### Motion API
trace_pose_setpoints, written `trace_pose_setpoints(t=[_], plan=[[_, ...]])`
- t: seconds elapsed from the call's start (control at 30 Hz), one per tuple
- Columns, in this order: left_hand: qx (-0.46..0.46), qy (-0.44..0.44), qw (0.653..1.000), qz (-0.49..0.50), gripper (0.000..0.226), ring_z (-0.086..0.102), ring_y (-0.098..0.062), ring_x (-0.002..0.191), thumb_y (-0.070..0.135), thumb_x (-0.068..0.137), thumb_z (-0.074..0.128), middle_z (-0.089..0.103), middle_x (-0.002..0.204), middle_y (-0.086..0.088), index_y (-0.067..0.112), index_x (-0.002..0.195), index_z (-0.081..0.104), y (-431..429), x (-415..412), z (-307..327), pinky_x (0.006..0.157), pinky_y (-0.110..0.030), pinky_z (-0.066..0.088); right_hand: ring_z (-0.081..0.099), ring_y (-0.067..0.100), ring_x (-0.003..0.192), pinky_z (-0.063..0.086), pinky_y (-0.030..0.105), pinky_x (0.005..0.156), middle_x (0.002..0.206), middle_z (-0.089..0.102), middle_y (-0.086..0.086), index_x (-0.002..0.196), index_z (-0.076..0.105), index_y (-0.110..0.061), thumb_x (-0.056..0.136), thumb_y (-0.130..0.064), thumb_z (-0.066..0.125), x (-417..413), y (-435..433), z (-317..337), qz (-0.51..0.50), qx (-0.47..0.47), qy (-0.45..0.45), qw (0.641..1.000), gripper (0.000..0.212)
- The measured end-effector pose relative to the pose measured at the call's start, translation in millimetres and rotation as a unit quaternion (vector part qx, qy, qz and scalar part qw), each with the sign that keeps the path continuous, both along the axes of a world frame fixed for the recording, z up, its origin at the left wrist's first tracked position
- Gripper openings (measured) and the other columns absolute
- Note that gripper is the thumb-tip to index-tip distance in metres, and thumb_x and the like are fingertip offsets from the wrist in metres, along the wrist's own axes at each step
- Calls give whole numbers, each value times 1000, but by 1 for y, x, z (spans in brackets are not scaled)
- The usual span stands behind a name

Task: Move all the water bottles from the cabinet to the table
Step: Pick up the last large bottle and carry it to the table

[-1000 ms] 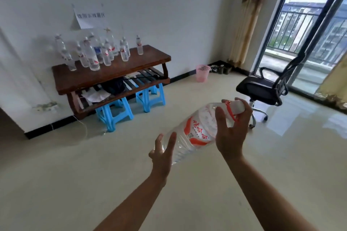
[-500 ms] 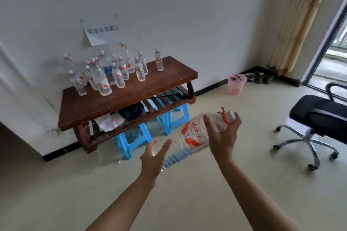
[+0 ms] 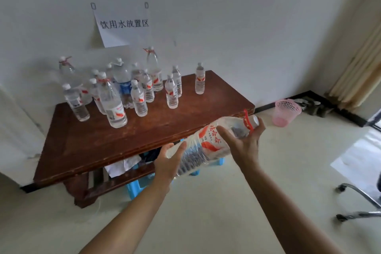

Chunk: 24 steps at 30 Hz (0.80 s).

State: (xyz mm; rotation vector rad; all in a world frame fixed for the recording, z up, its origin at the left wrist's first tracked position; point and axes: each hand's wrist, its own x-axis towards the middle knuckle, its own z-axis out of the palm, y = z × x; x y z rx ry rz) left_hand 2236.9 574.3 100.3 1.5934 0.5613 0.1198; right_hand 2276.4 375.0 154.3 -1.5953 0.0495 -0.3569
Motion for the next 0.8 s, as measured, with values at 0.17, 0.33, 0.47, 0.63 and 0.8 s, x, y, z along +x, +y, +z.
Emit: trace_pose_setpoints(t=[0.17, 0.33, 0.47, 0.63, 0.8], plan=[[3, 17, 999, -37, 70, 59, -16, 111, 69, 70, 74, 61, 123, 1, 27, 123, 59, 40, 111, 14, 100, -39, 48, 64, 28, 112, 54, 57, 94, 121, 53, 5, 127, 24, -38, 55, -57, 86, 100, 32, 20, -23, -34, 5, 999, 96], [-43, 24, 996, -72, 69, 62, -13, 107, 61, 71, 78, 63, 123, 0, 24, 126, 58, 46, 223, 14, 90, -32, 51, 62, 3, 104, 56, 39, 89, 109, 54, -29, 124, 22, -44, 57, -57, 84, 212, 37, 19, -54, -69, -7, 996, 92], [-53, 48, 995, -69, 65, 59, -16, 113, 57, 76, 76, 60, 127, -1, 22, 128, 56, 35, 306, -5, 94, -34, 47, 58, -3, 103, 50, 35, 89, 111, 50, -20, 130, 25, -35, 60, -52, 85, 300, 22, -3, -50, -67, 10, 996, 93], [-103, 106, 987, -60, 71, 63, -23, 111, 61, 74, 75, 67, 122, -8, 15, 126, 59, 0, 408, -15, 101, -43, 46, 52, 0, 106, 45, 29, 85, 111, 44, -24, 131, 24, -39, 58, -57, 80, 416, -10, -21, -23, -86, 24, 996, 94], [-186, 159, 967, -65, 49, 75, -21, 82, 63, 83, 65, 78, 93, -2, 21, 109, 68, -47, 508, 2, 59, -33, 57, 51, -24, 98, 46, 24, 84, 108, 50, -27, 132, 28, -35, 59, -51, 82, 535, -51, 2, -10, -115, 0, 993, 93]])
